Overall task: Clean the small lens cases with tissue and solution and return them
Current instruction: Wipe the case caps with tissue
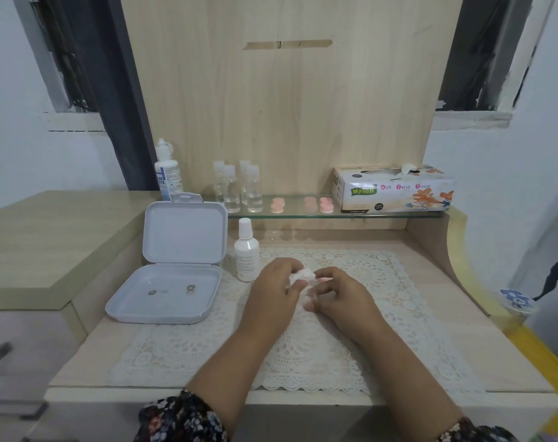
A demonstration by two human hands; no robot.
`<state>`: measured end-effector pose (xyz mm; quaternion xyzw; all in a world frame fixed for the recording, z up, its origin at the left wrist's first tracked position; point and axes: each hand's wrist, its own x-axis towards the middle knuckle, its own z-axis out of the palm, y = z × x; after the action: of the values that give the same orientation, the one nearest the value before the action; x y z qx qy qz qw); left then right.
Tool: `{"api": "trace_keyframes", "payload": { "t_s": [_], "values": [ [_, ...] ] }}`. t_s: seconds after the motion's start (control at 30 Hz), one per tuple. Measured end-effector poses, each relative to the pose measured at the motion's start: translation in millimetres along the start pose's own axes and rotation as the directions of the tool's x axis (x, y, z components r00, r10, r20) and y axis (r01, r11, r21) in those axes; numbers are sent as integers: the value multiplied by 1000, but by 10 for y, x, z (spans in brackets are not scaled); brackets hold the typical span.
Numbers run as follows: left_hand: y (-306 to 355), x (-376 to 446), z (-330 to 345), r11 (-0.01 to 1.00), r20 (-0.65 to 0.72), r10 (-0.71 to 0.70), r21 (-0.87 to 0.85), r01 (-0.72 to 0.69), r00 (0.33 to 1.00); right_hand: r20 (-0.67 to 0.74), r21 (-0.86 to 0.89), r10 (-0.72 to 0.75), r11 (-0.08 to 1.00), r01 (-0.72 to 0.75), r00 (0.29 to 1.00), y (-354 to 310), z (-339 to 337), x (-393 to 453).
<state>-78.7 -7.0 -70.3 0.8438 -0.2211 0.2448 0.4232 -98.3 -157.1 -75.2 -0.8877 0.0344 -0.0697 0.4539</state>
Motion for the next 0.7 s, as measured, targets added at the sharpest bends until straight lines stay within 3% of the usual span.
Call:
{"api": "trace_keyframes", "payload": {
  "t_s": [0.2, 0.3, 0.37, 0.43, 0.53, 0.63, 0.7],
  "values": [
    [-41, -80, 70, 920, 254, 240, 249, -303, 937, -3, -5, -7, 1000, 7, 1000, 9, -13, 1],
    [-84, -93, 97, 870, 282, 318, 293, -397, 905, -7, -14, -11, 1000, 10, 1000, 13, -7, -2],
    [-62, -84, 97, 862, 286, 301, 327, -388, 910, -3, -1, -15, 1000, 15, 1000, 3, -11, -14],
    [27, -66, 83, 858, 253, 239, 396, -326, 937, 8, 5, -10, 1000, 10, 1000, -16, -22, -28],
    [55, -23, 82, 945, 228, 32, 309, -103, 973, 7, 28, 3, 1000, -4, 1000, -29, -27, -26],
    [48, 25, 71, 991, 237, -128, 63, 116, 963, 9, 28, 12, 1000, -13, 1000, -23, -9, -18],
    [44, 51, 58, 944, 226, -234, -179, 277, 946, 0, 27, 18, 999, -18, 1000, -15, -8, -10]
  ]
}}
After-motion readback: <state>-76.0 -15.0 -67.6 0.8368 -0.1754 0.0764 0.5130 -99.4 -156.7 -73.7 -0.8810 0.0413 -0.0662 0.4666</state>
